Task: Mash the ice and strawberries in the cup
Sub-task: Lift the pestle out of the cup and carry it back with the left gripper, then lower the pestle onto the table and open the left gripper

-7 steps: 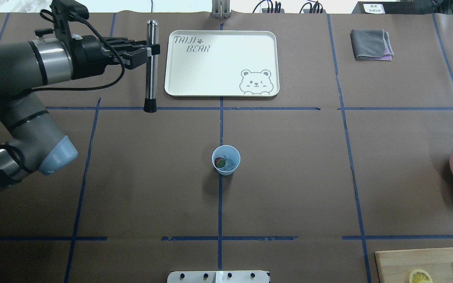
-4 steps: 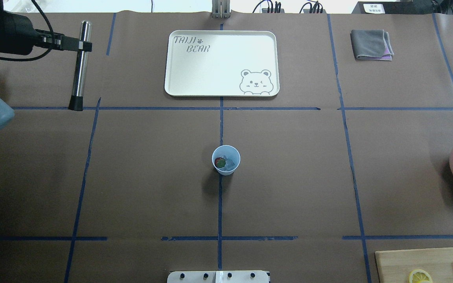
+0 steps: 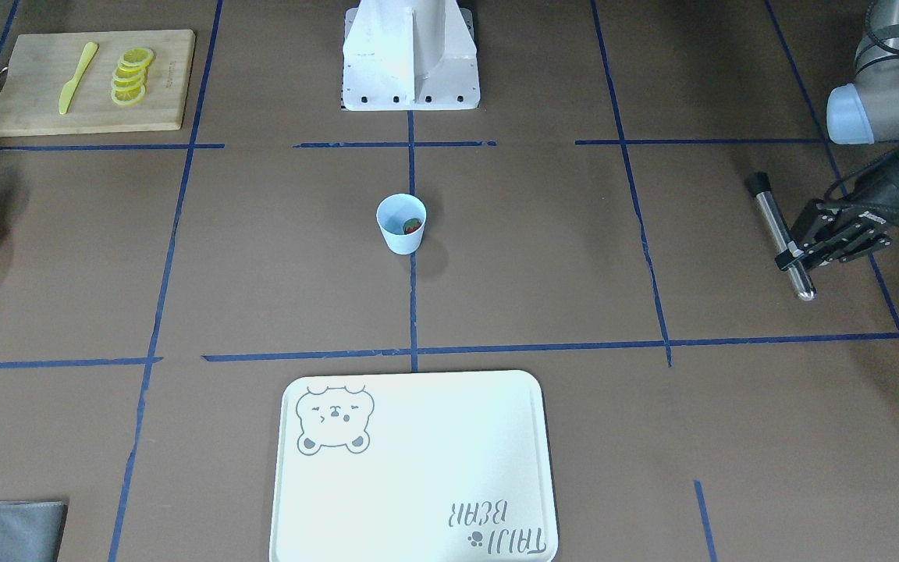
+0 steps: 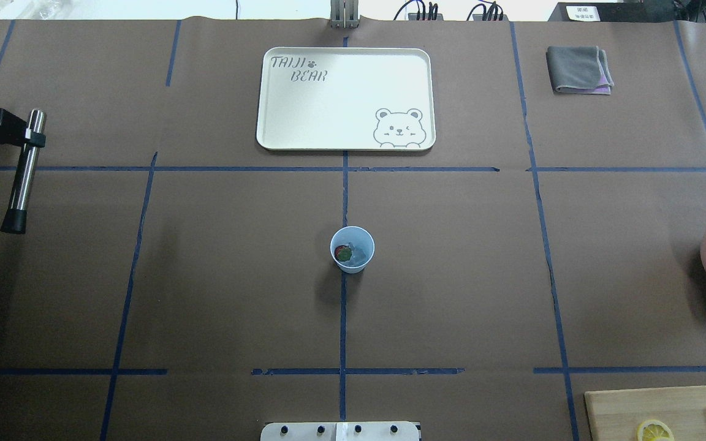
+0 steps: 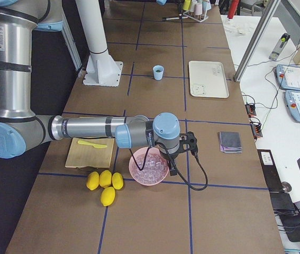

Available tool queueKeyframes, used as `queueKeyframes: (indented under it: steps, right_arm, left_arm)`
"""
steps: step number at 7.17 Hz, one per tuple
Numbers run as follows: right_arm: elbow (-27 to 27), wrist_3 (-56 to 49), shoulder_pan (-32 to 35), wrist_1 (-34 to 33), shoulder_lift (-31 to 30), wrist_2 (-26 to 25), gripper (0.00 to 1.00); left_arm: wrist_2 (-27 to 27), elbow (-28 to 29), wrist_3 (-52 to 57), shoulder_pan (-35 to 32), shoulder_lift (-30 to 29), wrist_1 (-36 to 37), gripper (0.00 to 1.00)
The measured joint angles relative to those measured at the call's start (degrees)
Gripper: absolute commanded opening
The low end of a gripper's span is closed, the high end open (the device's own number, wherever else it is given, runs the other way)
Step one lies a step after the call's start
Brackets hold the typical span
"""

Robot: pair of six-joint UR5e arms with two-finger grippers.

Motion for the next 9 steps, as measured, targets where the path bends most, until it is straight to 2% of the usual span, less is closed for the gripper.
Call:
queueKeyframes:
  steps: [2, 4, 6, 9]
  right_arm:
    - [0.0, 0.09, 0.0, -0.06, 0.05, 0.08, 0.99]
    - [0.27, 0.02, 0.0, -0.02, -0.13, 0.14, 0.99]
    - [0.41, -0.02, 0.0, 0.01, -0.4, 0.14, 0.99]
    - [0.58, -0.02, 0.03, 0.05, -0.68, 0.07, 0.99]
  left_arm:
    - [0.03, 7.11, 4.21, -0.15, 2.54, 0.01, 0.0]
    - [0.53, 11.8, 11.86, -1.81, 4.23, 0.18, 0.0]
    - [0.81, 14.3, 14.36, -2.55, 4.67, 0.26, 0.0]
    - [4.38, 15.86, 15.44, -2.3, 4.85, 0.2, 0.0]
